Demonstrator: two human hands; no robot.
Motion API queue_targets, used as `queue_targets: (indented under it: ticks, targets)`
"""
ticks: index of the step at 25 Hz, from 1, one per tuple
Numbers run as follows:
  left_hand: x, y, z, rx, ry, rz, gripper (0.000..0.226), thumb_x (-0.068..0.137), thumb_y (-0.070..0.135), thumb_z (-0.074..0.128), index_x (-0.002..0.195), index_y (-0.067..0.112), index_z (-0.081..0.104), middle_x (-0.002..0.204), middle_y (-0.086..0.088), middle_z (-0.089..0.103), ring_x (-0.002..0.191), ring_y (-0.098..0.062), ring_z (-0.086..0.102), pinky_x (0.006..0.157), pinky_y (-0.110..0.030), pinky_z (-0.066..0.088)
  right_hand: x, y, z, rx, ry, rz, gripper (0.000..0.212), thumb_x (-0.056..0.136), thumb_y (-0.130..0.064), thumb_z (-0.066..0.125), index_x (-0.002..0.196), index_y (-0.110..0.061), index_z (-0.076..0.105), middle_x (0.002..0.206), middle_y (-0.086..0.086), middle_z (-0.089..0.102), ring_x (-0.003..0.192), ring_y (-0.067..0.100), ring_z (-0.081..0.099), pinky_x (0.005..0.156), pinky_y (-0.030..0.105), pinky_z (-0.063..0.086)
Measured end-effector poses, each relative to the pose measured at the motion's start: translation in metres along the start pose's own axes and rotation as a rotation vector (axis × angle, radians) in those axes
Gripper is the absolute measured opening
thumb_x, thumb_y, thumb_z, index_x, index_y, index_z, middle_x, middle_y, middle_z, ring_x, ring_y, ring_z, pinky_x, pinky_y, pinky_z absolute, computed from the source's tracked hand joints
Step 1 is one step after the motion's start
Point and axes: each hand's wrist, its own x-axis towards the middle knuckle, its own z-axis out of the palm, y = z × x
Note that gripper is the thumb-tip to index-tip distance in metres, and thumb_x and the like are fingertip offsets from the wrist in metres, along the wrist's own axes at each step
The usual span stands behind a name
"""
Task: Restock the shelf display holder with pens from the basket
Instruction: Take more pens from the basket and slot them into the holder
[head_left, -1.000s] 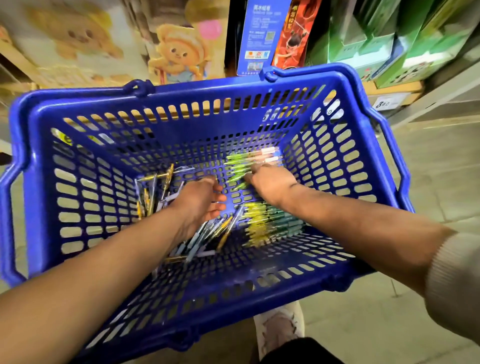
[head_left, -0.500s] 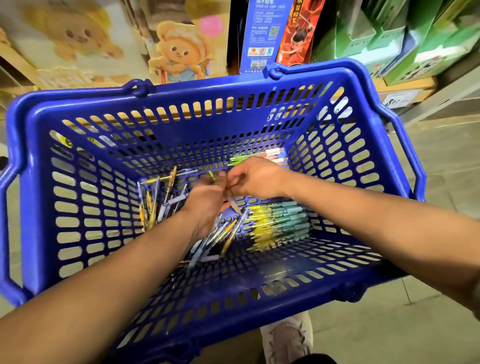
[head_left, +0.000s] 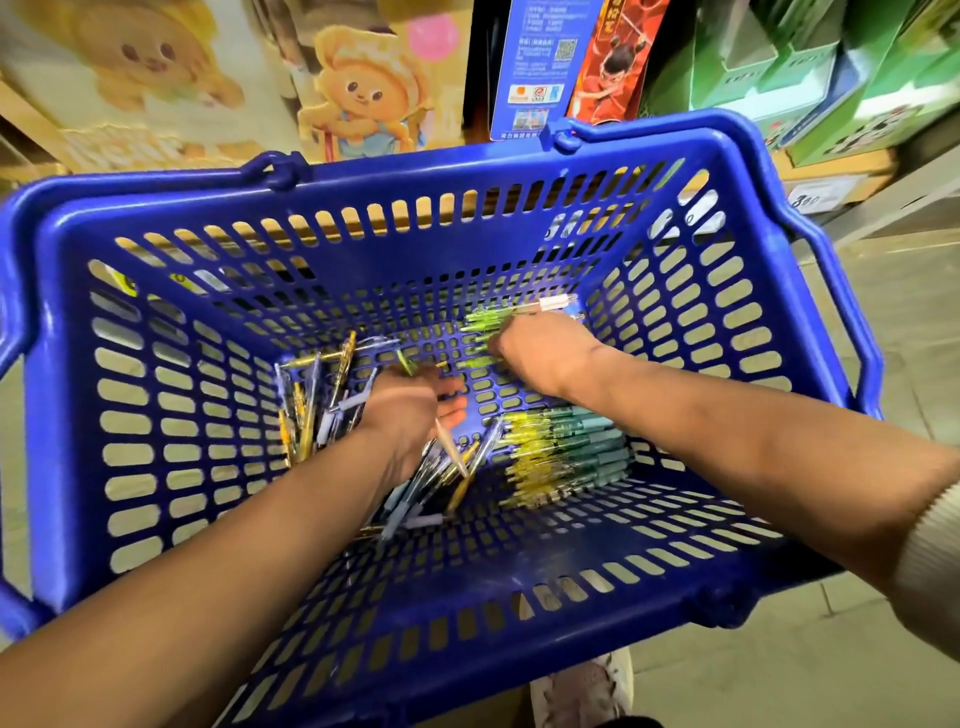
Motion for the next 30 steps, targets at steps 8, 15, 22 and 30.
queue_targets:
  ticks: [8,15,22,30]
  targets:
    - [-0.004,0.005,0.002,-0.101,-0.072,0.038,0.01,0.107,0.024,0.049,0.104,0.016,0.054,0.087,-0.007,0.074,0.083,-0.033,0.066,0.089,-0.056,0.055,-0.009,-0.032,-0.012,0.962,0.023,0.128,0.008,0.085,-0.027,0.079,0.081,-0.03,0.072,0.078,-0.016,0.071,0.07,-0.002,0.065,0.062,0.012,0.046]
    - [0.006,0.006,-0.003,-0.043,0.029,0.071,0.018,0.109,0.027,0.044,0.12,0.014,0.051,0.086,-0.006,0.07,0.072,-0.022,0.068,0.069,-0.036,0.056,-0.003,0.014,-0.002,0.396,0.043,0.12,0.024,0.096,-0.014,0.064,0.119,-0.02,0.067,0.113,0.004,0.07,0.096,0.026,0.07,0.085,0.038,0.059]
    - [0.004,0.007,-0.002,-0.091,-0.027,-0.04,0.032,0.107,0.023,0.049,0.133,0.003,0.052,0.078,-0.007,0.065,0.066,-0.022,0.067,0.051,-0.027,0.054,0.005,0.034,0.019,-0.139,0.04,-0.053,0.048,0.096,0.003,0.05,0.141,-0.014,0.051,0.142,0.009,0.055,0.118,0.033,0.062,0.086,0.045,0.058]
    - [0.007,0.009,-0.005,-0.153,0.01,0.02,0.009,0.103,0.009,0.056,0.112,0.012,0.057,0.106,-0.013,0.073,0.09,-0.026,0.073,0.083,-0.045,0.059,0.001,0.008,-0.006,0.642,0.097,0.071,0.009,0.09,-0.025,0.071,0.099,-0.023,0.071,0.087,-0.01,0.073,0.078,0.005,0.069,0.073,0.024,0.056]
